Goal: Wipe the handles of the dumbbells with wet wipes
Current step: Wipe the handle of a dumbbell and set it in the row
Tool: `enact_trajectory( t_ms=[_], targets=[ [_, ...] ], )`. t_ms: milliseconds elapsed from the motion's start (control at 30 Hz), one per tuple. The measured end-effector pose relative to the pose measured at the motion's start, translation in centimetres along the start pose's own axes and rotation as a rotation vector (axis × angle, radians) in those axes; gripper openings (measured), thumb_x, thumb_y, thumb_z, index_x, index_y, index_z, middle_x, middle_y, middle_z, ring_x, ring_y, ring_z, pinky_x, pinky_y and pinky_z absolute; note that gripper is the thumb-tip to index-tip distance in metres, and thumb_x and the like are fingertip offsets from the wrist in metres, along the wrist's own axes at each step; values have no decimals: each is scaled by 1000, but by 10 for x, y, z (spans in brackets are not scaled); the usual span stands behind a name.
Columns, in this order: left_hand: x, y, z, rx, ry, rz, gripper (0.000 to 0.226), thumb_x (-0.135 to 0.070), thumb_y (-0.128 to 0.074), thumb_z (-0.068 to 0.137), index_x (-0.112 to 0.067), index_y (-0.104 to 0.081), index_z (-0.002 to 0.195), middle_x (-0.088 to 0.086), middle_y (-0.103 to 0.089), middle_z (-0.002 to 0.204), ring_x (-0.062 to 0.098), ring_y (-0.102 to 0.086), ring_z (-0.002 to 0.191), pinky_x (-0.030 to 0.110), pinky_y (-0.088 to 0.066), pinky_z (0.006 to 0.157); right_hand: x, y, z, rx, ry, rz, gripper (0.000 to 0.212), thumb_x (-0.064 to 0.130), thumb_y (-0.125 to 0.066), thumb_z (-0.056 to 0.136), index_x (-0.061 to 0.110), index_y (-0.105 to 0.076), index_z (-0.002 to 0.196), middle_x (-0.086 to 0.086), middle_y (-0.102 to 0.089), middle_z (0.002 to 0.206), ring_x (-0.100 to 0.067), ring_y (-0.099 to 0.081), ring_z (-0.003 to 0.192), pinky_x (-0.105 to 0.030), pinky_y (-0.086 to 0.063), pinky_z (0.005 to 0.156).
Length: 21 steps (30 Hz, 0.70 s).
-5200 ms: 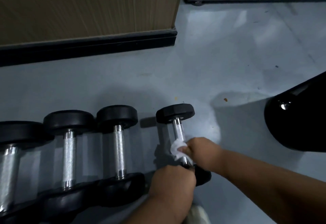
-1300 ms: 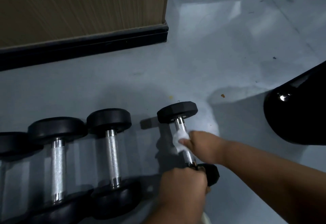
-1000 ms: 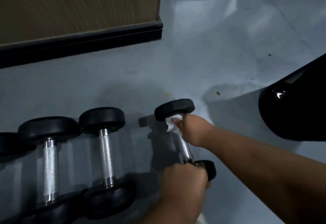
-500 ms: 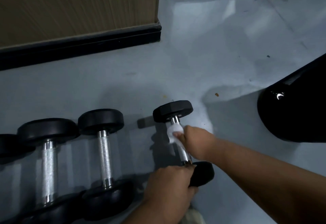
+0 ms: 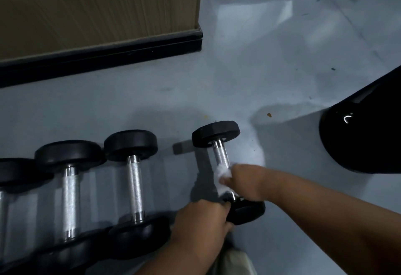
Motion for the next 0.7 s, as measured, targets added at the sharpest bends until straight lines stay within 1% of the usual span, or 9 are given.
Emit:
enact_trajectory(
  t_ms=[67,200,233,267,333,433,500,567,700],
  targets=[
    [-3,-3,3,8,-28,33,47,-49,-53,98,-29,-47,140,5,-69,118,32,-65,108,40,-54,89,-3,-1,-8,49,25,12,39,44,-38,106,12,-56,120,-10,-61,110,-24,-58,99,-31,-42,85],
    [-4,-7,6,19,-37,37,46,-50,-54,97,-28,-50,136,3,-68,122,29,-65,109,39,-54,90,4,18,24,-211,9,-56,43,46,-34,107,12,-60,109,-11,-63,99,-30,-62,92,-39,-50,80],
    [-2,-6,6,19,-35,36,45,-51,-54,96,-29,-51,136,3,-68,122,29,-65,109,39,-54,90,7,22,31,-266,-15,-44,40,44,-33,107,14,-59,112,-10,-63,96,-32,-62,91,-39,-50,77],
    [-1,-6,6,16,-38,42,44,-51,-53,96,-29,-50,135,3,-68,120,30,-65,109,38,-54,90,7,25,39,-279,-43,-22,32,37,-35,108,18,-56,124,-9,-62,97,-33,-63,93,-38,-50,76],
    [-1,-3,5,16,-45,59,41,-49,-53,97,-29,-52,133,4,-69,116,31,-65,108,37,-53,88,7,28,40,-305,-30,29,34,23,-37,108,21,-47,141,-9,-59,105,-33,-62,99,-39,-52,80],
    [-1,0,7,44,-62,55,37,-48,-55,96,-27,-54,127,5,-69,113,33,-65,105,38,-52,86,0,11,14,-200,45,-16,26,40,-37,108,20,-52,113,-10,-62,113,-29,-59,98,-34,-44,81],
    [0,-1,10,75,-67,39,40,-49,-56,95,-28,-52,130,7,-68,116,35,-64,107,39,-51,88,-8,-5,-3,-91,30,6,27,48,-41,105,23,-50,108,-5,-62,109,-23,-58,96,-28,-37,79],
    [2,-2,13,85,-80,35,43,-49,-55,96,-29,-49,134,7,-67,119,36,-64,109,39,-50,89,-13,-11,-6,-14,17,-10,28,52,-41,104,25,-51,105,-1,-60,104,-18,-55,90,-29,-37,79],
    [1,-4,15,98,-84,75,48,-49,-52,98,-29,-45,141,7,-66,125,37,-64,109,39,-48,91,1,12,14,-212,15,-3,32,54,-36,104,24,-47,99,-4,-63,101,-26,-61,97,-34,-43,78]
  ],
)
Point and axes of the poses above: each hand's wrist, its own z-axis towards the middle knuckle, its own y-axis out of the back of the hand, x = y × z, the point moved 2 cm from there along z, towards the middle knuckle
